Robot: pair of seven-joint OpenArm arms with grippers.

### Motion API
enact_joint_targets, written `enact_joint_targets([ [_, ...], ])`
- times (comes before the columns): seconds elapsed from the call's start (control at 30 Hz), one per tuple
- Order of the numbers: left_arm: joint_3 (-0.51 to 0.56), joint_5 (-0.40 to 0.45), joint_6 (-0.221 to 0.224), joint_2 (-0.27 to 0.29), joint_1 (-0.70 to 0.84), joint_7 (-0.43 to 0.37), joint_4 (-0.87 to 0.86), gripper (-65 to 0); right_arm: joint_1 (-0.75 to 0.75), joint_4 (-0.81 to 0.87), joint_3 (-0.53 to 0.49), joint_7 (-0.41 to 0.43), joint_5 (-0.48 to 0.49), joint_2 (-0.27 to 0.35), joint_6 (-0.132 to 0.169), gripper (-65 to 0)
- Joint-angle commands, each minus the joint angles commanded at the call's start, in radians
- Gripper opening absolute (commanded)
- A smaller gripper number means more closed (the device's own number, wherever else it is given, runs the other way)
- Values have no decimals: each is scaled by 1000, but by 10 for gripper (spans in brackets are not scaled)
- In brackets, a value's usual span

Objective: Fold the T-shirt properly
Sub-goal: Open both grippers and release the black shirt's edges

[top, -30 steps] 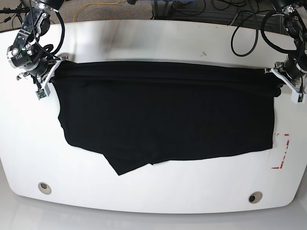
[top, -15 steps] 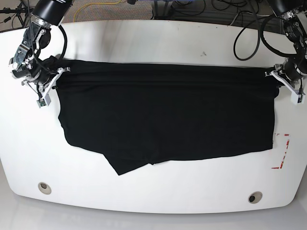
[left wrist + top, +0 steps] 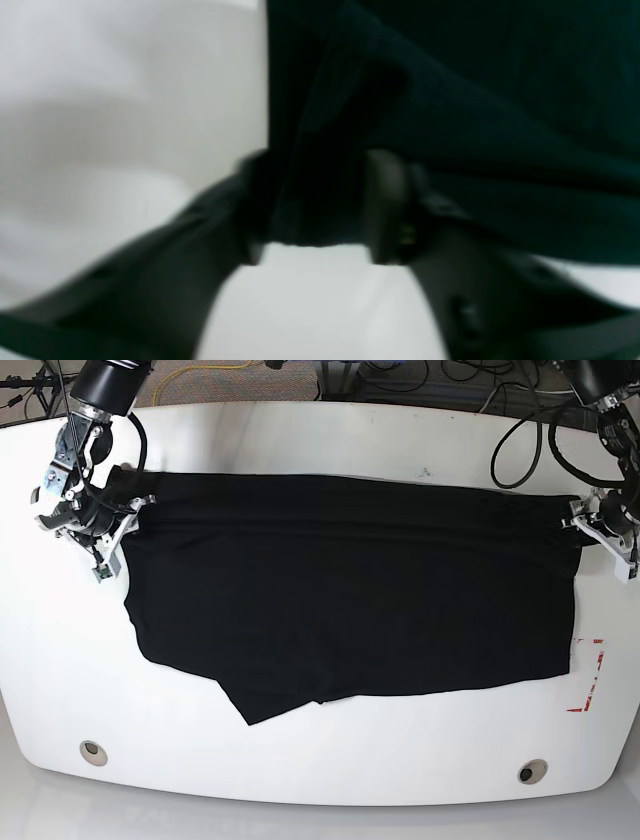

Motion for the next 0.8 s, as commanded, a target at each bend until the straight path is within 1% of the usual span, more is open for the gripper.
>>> enact_joint_targets([
  [0.03, 0, 6, 0, 0, -5, 0, -3, -251, 0, 8, 0, -2, 0, 0, 0, -198],
  [0.07, 2, 31, 0, 0, -15, 0, -9, -235, -2, 37, 0, -3, 0, 0, 0, -154],
  [0.17, 8, 80, -3, 0, -41, 3, -14, -210, -3, 106, 2, -5, 0, 0, 0, -119],
  [0.33, 8, 91, -5, 2, -63, 9, -6, -193, -3, 181, 2, -6, 2, -2, 0, -119],
  [0.43, 3, 91, -6, -3, -81, 49, -5, -192, 2, 199, 2, -15, 2, -23, 0, -119],
  [0.53, 2, 89, -9, -32, -97, 101, 21, -196, 8, 210, 25, -18, 2, -37, 0, -119],
  [0.6, -2, 89, -26, -37, -97, 110, 57, -196, 11, 215, 46, -20, 2, -48, 0, -119],
  [0.67, -26, 89, -75, -37, -94, 110, 132, -197, 12, 216, 78, -35, 2, -72, 0, -119],
  [0.7, -38, 89, -87, -37, -92, 110, 153, -197, 14, 218, 89, -44, 2, -77, 0, -119],
  [0.73, -63, 89, -109, -35, -91, 109, 187, -197, 15, 219, 114, -61, 3, -89, 0, -119],
  [0.8, -84, 89, -126, -32, -91, 110, 219, -197, 17, 230, 153, -77, 17, -104, 0, -119],
])
